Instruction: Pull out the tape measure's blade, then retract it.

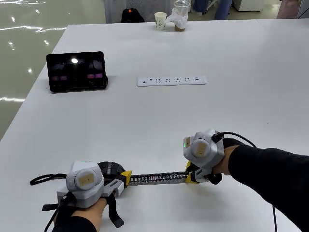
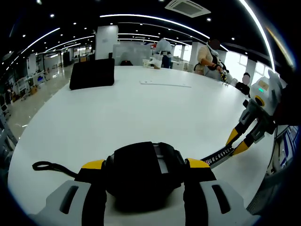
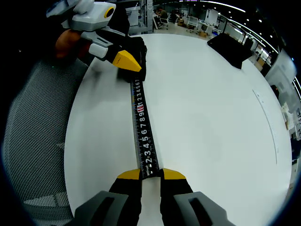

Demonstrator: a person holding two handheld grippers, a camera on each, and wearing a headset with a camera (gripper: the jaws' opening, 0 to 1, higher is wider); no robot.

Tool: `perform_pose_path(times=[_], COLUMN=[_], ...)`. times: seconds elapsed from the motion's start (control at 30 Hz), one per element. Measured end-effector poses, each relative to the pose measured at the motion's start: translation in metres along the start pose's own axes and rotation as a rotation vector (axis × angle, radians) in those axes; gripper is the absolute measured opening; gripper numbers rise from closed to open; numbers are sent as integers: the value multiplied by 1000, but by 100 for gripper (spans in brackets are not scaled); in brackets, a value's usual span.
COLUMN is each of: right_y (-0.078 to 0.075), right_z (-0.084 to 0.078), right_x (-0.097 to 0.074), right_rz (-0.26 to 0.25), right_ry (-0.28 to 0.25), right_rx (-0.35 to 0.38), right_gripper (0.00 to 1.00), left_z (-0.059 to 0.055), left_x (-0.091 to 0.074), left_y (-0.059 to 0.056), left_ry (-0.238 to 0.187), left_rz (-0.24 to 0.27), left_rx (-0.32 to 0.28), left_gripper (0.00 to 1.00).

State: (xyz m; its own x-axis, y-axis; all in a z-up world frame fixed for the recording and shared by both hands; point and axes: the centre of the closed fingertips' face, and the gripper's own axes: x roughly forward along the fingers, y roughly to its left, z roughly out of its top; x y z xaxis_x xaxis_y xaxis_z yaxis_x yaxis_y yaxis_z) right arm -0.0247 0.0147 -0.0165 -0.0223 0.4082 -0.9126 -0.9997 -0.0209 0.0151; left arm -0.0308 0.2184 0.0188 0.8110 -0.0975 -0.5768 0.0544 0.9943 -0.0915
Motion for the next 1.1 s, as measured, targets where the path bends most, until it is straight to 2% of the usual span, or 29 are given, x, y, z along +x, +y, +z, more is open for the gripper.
perform_pose_path(times=[0.47,1.1], right_y=[0,1], right_z=[7,13], right_x=[4,6], right_rz=[-5,-11], right_ry=[-26,-36], right_rx=[11,15], right_gripper=[11,11], left_z=[0,0], left_x=[1,0], left_y=[0,1], left_ry=[-1,-3], left_rz=[0,-1], left_rx=[-1,-2], left_gripper=[61,61])
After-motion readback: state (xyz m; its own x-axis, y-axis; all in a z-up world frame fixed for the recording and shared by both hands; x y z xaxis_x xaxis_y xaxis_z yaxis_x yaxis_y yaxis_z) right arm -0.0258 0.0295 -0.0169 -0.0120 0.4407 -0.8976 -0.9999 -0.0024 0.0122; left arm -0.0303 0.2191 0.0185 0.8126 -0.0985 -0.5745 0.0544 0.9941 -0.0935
